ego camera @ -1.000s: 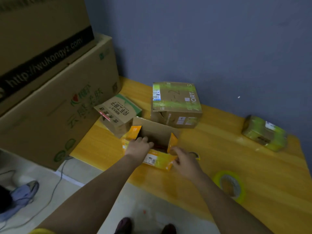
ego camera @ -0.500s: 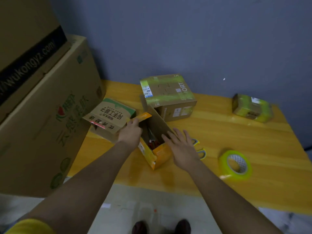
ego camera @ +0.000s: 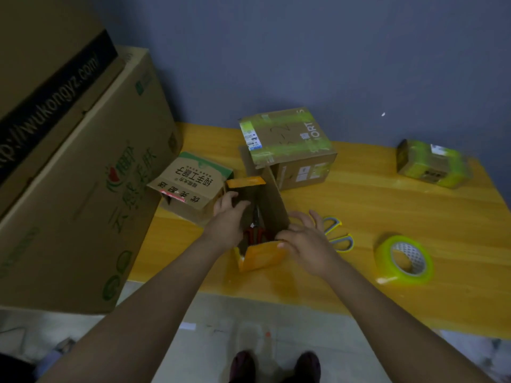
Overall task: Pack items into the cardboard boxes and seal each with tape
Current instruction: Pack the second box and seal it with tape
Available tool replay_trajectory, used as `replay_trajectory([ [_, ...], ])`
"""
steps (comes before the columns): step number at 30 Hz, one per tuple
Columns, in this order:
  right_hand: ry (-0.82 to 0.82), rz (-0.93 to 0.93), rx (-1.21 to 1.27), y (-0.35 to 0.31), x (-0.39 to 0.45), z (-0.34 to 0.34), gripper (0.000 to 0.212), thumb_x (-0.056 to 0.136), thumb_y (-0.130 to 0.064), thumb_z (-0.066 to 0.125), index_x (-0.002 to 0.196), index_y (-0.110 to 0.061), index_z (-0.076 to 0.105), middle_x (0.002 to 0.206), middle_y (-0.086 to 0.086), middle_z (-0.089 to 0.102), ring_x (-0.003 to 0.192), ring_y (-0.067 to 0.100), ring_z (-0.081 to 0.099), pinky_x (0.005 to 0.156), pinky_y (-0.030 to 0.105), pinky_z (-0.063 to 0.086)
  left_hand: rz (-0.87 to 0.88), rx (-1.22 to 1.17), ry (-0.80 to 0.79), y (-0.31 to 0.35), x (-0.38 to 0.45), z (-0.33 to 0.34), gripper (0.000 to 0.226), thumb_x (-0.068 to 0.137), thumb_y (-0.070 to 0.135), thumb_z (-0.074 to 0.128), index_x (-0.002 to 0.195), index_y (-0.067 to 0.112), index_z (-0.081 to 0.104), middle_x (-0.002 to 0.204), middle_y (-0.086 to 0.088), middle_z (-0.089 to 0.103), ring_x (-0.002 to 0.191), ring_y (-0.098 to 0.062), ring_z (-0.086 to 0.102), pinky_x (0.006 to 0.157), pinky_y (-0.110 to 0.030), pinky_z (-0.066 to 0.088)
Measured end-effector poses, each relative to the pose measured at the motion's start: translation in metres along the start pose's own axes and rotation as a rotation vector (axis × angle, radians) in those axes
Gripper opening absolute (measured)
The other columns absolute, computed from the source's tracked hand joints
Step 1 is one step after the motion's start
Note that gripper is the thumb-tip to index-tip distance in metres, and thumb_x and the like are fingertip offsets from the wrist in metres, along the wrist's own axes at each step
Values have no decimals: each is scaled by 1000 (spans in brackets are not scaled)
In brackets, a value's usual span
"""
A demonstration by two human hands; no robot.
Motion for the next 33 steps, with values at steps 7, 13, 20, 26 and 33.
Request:
replay_trajectory([
  [7, 307, 151, -32, -39, -17, -2, 27, 81, -45, 46, 76, -30, 68, 70, -11, 66, 105, 22, 46, 106, 48, 17, 144, 555, 87, 11, -21, -10, 43, 92, 18, 53, 135, 22, 50, 152, -6, 25, 143, -28, 13, 119, -43, -3],
  [13, 340, 216, -92, -49, -12, 4, 28, 78, -43, 46, 78, -29, 70, 70, -11, 64, 102, 22, 44, 103, 48, 21, 244, 192, -124, 20, -45, 15, 44, 87, 4, 46, 126, 21, 58, 126, -2, 61, 124, -19, 49, 119, -35, 7],
  [20, 347, 261, -88, -35, -4, 6, 31, 82, -42, 44, 83, -29, 72, 78, -11, 62, 106, 23, 45, 104, 48, 19, 83, -13, -127, 11, -21, 24, 20, 94, 23, 59, 113, 19, 59, 116, -2, 62, 108, -23, 58, 83, -36, 48],
  [26, 358, 260, -48, -17, -5, 6, 26, 86, -38, 46, 86, -29, 70, 84, -11, 65, 112, 22, 42, 103, 46, 18, 82, -57, -88, 23, -11, 33, 8, 97, 23, 53, 100, 23, 60, 104, 1, 64, 96, -22, 59, 74, -36, 49],
  [33, 311, 238, 88, -6, -13, 4, 26, 85, -24, 50, 102, -27, 70, 99, -8, 66, 113, 23, 42, 94, 42, 30, 51, -4, -126, 31, -6, 33, 20, 97, 33, 53, 102, 21, 68, 95, -1, 67, 91, -22, 61, 68, -30, 41],
])
Point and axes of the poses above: each hand's wrist, its own x-axis towards the middle knuckle, its own z-axis out of the palm, y = z × x, the point moved 7 cm from there along x, towards the middle knuckle
